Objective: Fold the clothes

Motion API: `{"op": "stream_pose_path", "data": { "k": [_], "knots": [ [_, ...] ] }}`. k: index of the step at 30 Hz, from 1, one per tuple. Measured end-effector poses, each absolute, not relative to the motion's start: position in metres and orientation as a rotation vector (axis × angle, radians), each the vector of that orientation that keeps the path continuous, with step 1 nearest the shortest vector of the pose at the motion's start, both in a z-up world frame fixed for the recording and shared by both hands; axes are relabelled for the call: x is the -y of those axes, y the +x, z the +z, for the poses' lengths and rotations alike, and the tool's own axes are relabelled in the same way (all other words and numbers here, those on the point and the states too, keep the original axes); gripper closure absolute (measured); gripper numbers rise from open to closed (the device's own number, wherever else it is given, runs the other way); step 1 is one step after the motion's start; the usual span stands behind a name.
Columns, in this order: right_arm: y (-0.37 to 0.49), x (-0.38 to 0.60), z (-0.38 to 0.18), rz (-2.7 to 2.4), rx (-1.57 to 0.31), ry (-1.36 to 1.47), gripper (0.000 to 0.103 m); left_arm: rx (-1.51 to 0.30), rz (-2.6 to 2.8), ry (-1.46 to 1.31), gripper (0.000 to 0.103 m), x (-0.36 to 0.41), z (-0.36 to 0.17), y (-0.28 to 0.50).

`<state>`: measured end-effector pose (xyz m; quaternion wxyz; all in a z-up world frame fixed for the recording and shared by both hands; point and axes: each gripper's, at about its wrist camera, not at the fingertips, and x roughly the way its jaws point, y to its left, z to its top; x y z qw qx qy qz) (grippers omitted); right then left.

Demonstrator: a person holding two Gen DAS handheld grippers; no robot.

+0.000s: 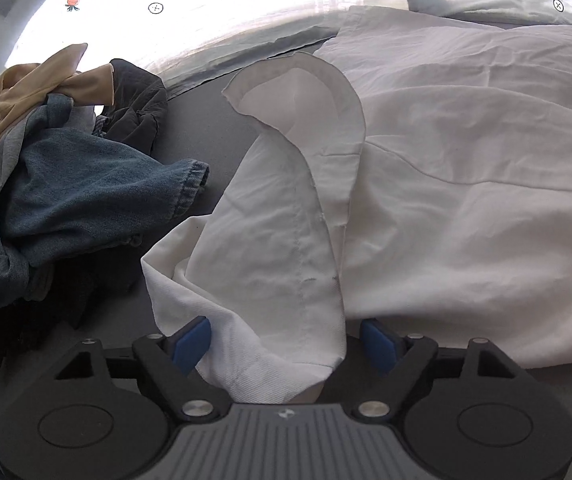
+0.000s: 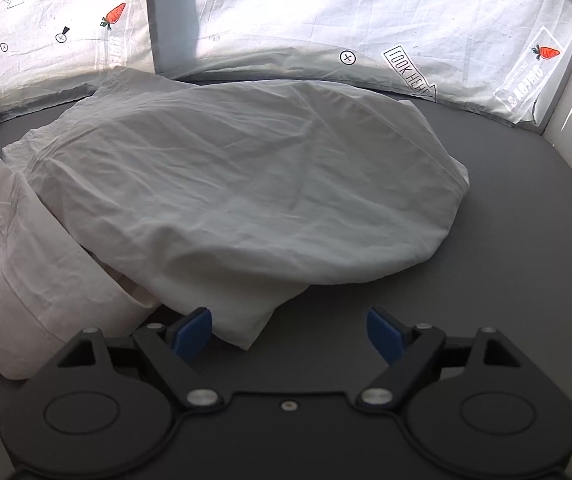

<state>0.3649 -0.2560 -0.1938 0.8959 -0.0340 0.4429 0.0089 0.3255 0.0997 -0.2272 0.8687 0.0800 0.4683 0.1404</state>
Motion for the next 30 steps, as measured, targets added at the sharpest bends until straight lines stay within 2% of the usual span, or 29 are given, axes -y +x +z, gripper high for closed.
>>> {"op": "stream_pose_path", "data": {
  "k": [3,5,6,7,8,9,10,19,30],
  "knots": [
    [0.363,0.259,-0.194,0.012,-0.92,-0.064,0.018,-0.977,0.312,0.101,0.045,-0.105,-0.224,0.321],
    [0.363,0.262,-0.194,0.007,-0.918,-0.055,0.018,-0.975,0.323,0.056,0.061,-0.109,-0.222,0.319],
    [0.363,0.263,-0.194,0.005,-0.918,-0.051,0.018,-0.973,0.329,0.034,0.079,-0.111,-0.221,0.317],
    [0.363,0.264,-0.194,0.003,-0.917,-0.048,0.018,-0.972,0.335,0.011,0.088,-0.113,-0.22,0.316],
    [0.363,0.264,-0.193,0.003,-0.914,-0.047,0.018,-0.971,0.341,-0.011,0.09,-0.115,-0.219,0.314],
    [0.362,0.265,-0.193,0.005,-0.911,-0.047,0.018,-0.969,0.347,-0.033,0.098,-0.117,-0.218,0.313],
    [0.362,0.265,-0.192,0.01,-0.908,-0.049,0.018,-0.967,0.353,-0.055,0.1,-0.118,-0.217,0.312],
    [0.344,0.271,-0.19,0.064,-0.909,-0.063,0.018,-0.76,0.609,-0.24,0.101,-0.149,-0.146,0.252],
    [0.325,0.303,-0.186,0.025,-0.905,-0.013,0.018,-0.808,0.816,-0.384,0.097,-0.186,-0.166,0.204]
  ]
}}
